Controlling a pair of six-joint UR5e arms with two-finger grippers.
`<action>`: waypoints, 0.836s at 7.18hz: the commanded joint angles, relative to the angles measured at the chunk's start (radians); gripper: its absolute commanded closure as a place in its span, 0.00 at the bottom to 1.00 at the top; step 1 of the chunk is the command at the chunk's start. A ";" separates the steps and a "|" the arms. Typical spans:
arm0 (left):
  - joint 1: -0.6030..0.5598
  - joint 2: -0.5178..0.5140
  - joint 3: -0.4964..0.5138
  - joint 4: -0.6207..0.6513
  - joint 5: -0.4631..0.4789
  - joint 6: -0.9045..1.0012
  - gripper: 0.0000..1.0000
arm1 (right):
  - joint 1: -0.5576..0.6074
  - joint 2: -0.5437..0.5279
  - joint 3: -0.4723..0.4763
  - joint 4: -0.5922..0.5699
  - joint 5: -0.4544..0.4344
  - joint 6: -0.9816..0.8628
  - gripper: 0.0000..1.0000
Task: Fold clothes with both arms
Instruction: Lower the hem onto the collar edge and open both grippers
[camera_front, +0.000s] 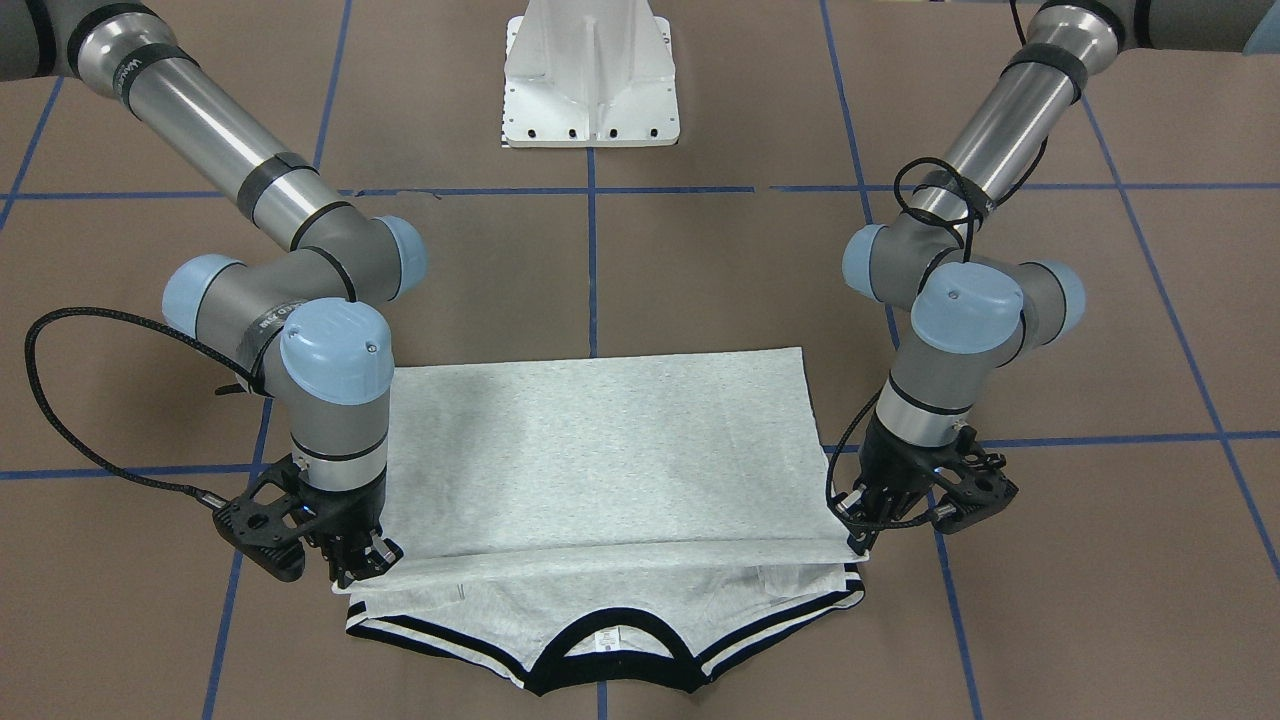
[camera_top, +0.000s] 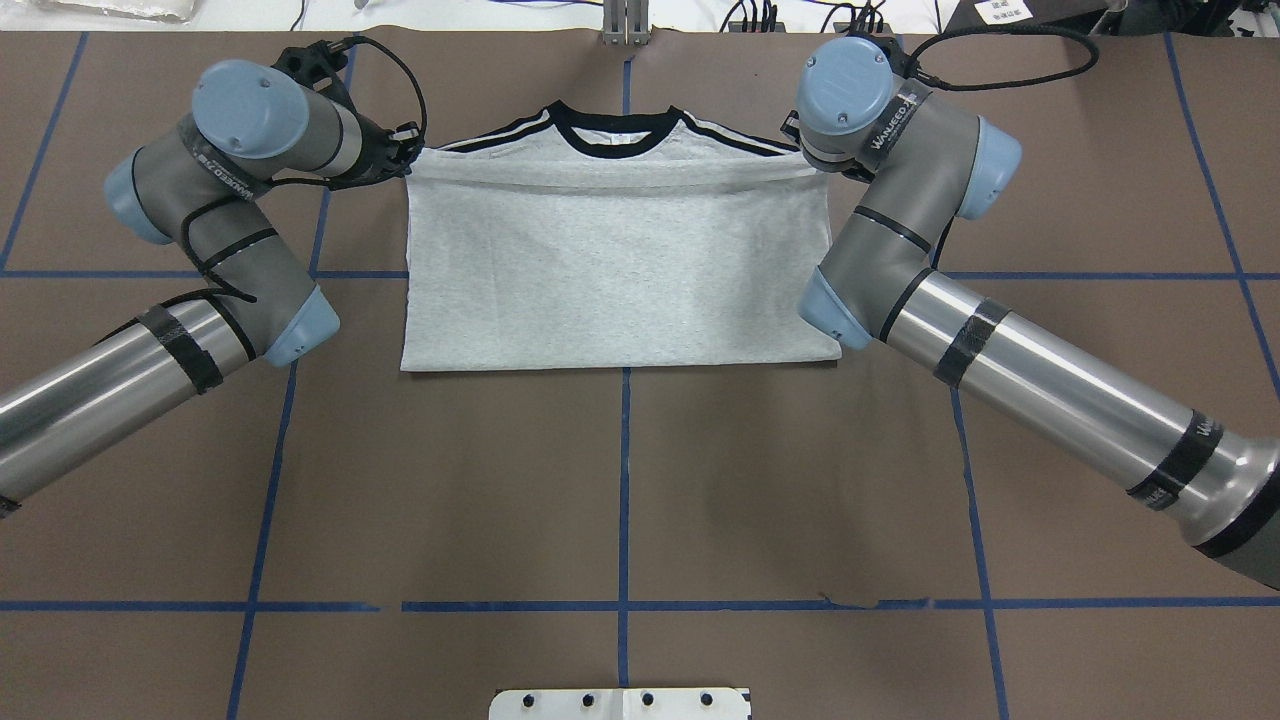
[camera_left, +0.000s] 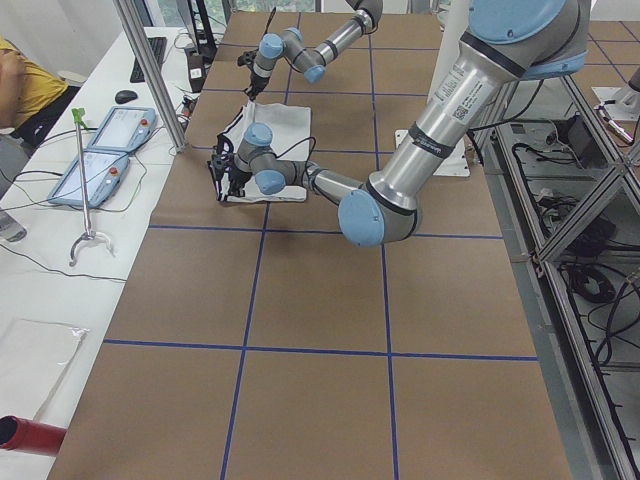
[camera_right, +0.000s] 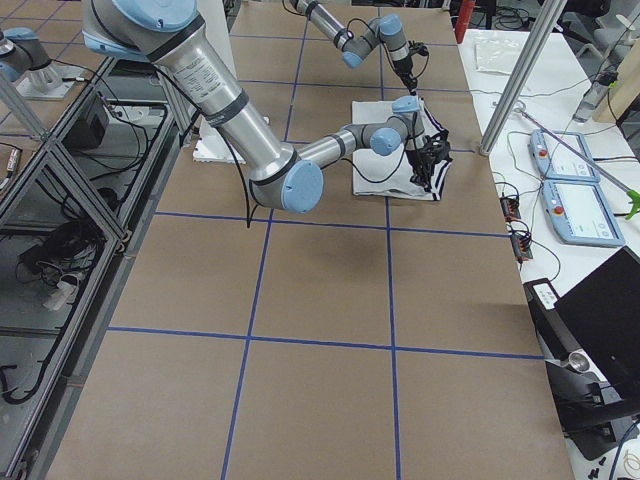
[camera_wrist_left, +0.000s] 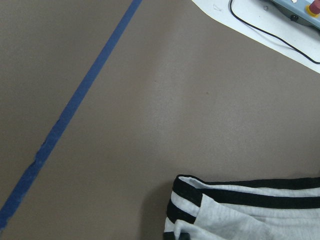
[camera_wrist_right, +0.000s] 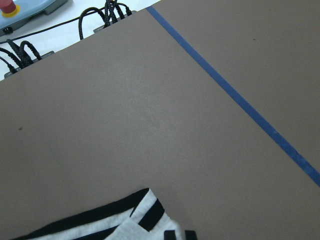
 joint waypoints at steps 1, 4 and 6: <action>-0.012 0.000 0.003 0.000 0.001 0.028 0.72 | 0.003 -0.001 0.000 0.000 -0.005 -0.001 0.56; -0.050 -0.002 -0.006 -0.003 -0.010 0.058 0.65 | 0.004 -0.048 0.108 0.000 0.012 0.008 0.44; -0.058 -0.002 -0.018 -0.009 -0.068 0.066 0.60 | -0.066 -0.243 0.379 -0.006 0.047 0.023 0.34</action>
